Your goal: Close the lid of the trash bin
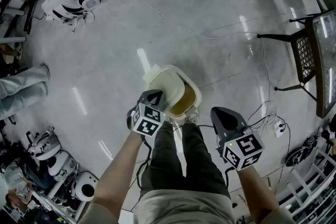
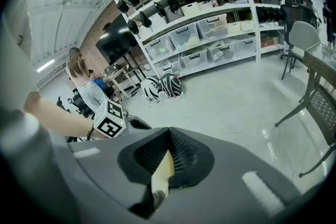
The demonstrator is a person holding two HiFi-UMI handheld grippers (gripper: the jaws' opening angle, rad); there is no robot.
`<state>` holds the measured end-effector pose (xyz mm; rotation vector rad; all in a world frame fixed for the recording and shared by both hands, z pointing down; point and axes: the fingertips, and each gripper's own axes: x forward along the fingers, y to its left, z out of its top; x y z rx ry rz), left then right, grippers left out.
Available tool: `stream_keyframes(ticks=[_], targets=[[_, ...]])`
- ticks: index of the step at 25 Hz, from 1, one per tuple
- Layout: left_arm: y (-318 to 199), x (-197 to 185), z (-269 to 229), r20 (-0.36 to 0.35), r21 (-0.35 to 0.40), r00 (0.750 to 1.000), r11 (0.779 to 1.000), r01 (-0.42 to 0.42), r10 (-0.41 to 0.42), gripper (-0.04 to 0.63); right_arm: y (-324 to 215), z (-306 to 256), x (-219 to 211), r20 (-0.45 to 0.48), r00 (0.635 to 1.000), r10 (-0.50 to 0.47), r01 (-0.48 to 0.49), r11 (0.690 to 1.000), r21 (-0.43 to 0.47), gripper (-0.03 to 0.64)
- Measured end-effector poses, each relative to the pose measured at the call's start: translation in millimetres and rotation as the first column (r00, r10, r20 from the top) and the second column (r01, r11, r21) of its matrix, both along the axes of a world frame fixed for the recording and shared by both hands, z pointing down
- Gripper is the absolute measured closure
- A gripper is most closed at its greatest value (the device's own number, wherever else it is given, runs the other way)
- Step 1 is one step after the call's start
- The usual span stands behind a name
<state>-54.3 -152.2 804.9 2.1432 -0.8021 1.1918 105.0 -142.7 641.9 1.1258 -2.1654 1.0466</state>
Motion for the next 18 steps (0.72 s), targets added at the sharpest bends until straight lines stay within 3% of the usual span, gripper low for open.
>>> stream_keyframes(ticks=[12,18], targets=[[64,42,114,0.068,-0.101,0.983,0.981,-0.164,0.171,0.593,35,94,16,0.004,0.999,0.047,-0.046,0.994,-0.1,0.614],[70,48,147,0.093,-0.166,0.985,0.978,-0.13,0.147,0.592,39,119,20,0.006,0.996,0.084,-0.083,0.991,-0.11,0.614]])
